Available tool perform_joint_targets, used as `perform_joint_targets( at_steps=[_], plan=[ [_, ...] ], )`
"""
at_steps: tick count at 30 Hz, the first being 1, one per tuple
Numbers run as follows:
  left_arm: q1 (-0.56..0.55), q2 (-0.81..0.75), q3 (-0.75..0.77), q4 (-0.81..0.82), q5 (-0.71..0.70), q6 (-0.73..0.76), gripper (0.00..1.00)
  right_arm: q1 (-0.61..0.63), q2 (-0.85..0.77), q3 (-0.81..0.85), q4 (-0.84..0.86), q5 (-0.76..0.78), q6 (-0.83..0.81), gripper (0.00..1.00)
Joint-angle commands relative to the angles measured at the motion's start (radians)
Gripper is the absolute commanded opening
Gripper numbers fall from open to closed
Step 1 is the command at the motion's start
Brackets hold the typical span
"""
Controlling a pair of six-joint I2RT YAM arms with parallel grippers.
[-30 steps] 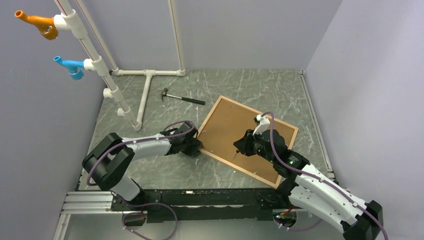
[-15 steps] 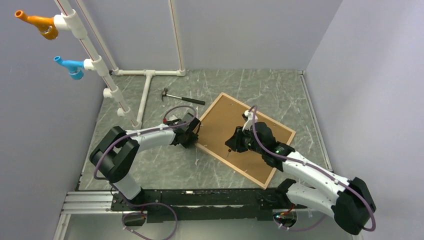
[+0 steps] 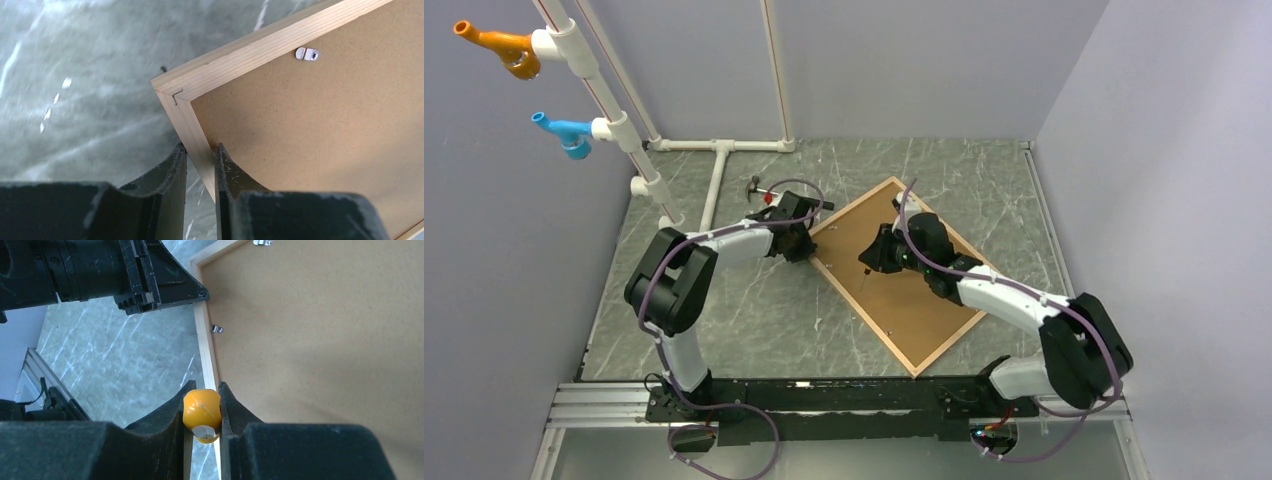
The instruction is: Take the photo out of the frame
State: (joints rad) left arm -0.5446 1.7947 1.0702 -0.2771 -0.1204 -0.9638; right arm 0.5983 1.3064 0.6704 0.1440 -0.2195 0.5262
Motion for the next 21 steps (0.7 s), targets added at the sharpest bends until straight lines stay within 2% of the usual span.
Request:
perform_joint_targets(
  at_steps=[1,7,12,21],
  plan=[
    [0.020,0.070,0.035,0.057,0.109,0.259,0.00,-0.019,0.084,0.093,0.119,-0.019,-0.030,0.00],
    [0.030,0.111,0.039,0.145,0.224,0.350,0.00,-0.057,0.274,0.198,0.202,-0.082,-0.014,0.00],
    [0.041,0.116,0.021,0.196,0.273,0.373,0.00,-0.081,0.438,0.301,0.271,-0.174,-0.027,0.00],
    [0.090,0.150,0.040,0.232,0.362,0.391,0.00,-0.148,0.639,0.442,0.329,-0.303,-0.035,0.00]
  ],
)
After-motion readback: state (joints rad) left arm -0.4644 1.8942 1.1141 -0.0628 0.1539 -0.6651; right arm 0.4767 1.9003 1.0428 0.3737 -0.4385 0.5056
